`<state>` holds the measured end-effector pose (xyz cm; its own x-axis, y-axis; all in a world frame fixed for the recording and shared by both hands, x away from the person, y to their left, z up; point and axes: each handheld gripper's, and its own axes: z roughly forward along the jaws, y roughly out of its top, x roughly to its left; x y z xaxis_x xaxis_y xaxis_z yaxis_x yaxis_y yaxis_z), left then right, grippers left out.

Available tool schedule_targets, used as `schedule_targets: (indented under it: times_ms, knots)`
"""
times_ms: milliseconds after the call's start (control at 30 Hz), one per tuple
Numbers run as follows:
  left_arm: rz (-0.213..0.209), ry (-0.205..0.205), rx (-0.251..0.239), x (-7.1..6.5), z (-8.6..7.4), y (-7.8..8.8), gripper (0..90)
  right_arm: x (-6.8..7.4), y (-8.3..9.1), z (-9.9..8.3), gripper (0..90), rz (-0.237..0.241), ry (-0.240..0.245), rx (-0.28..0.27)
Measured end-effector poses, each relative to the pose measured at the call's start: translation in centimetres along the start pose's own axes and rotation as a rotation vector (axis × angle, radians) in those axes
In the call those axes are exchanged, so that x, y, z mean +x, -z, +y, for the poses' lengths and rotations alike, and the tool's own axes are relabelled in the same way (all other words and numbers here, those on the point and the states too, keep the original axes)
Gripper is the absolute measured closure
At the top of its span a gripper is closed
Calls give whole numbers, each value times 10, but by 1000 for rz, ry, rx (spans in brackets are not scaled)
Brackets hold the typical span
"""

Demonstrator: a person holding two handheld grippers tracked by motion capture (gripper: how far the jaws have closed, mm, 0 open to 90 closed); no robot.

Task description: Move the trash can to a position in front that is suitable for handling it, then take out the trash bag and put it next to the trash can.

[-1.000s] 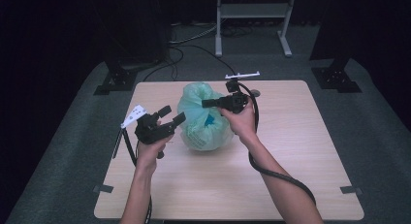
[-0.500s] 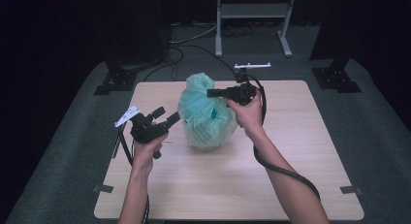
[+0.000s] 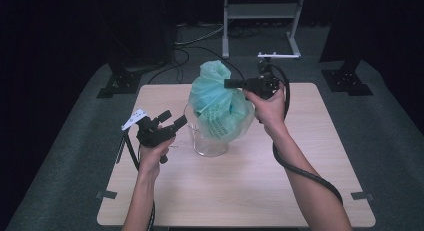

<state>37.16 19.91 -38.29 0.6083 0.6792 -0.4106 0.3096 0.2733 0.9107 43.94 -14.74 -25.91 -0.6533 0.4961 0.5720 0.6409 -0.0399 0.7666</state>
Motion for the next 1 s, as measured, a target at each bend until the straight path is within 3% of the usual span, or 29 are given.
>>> schedule_targets:
  times_ms: [167, 267, 567, 1000]
  knots:
    - [19, -10, -2, -3, 1, 0, 88, -1, 17, 5, 900, -20, -1, -27]
    - [19, 3, -5, -4, 1, -2, 88, -3, 26, 6, 900, -23, -7, -38]
    - [9, -19, 2, -9, 2, -4, 88, -7, 51, 7, 900, -56, -4, -54]
    - [10, -25, 17, -10, -1, -8, 88, -24, 80, 3, 900, -93, -31, -95]
